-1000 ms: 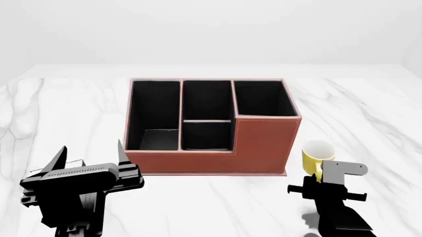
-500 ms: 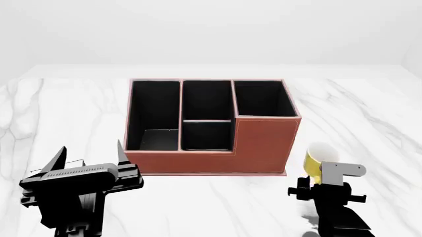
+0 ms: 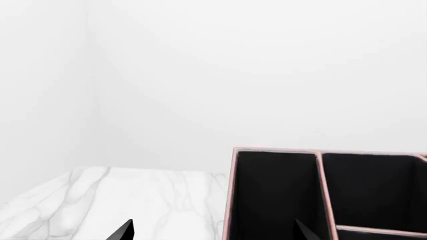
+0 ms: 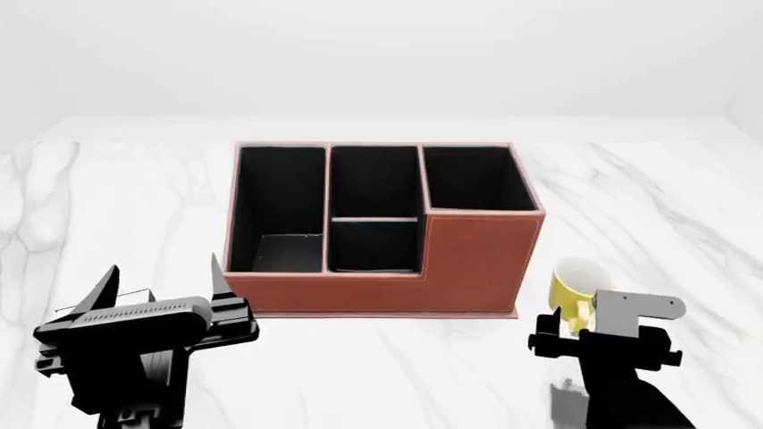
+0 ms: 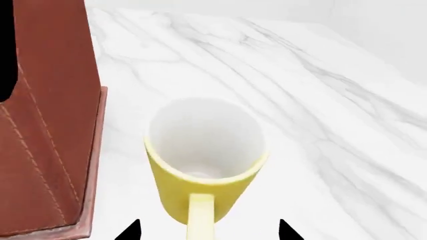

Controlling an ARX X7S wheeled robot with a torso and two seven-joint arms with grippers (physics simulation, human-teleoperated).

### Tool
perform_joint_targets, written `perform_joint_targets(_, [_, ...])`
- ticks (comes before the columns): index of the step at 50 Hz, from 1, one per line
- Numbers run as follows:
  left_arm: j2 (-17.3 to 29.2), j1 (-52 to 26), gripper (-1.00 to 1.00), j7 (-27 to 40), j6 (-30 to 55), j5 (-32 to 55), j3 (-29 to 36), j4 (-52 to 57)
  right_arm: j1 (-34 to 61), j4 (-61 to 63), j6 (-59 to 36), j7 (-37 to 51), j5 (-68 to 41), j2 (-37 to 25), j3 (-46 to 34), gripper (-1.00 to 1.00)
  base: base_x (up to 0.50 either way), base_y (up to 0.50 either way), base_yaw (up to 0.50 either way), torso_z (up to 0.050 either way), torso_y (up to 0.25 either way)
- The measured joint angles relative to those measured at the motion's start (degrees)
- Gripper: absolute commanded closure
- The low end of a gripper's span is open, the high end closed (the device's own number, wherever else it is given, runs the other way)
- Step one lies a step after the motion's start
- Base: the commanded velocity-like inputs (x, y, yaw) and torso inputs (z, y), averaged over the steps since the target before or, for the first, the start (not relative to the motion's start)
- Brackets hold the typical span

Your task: Pick up the yellow and white mug and place it to the right of the caddy.

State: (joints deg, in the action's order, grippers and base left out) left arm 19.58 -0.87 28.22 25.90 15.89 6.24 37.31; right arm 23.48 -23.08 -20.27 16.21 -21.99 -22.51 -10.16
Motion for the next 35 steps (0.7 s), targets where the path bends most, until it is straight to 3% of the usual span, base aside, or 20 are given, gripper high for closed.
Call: perform_joint_targets(35, [0.65,0.36,-1.0,0.81,0.29,0.75,0.03,1.5,-27.4,44.49,-7.28,11.29,-4.7,-8.12,6.57,-1.0,0.0,0.0,0.0,0.0,0.0])
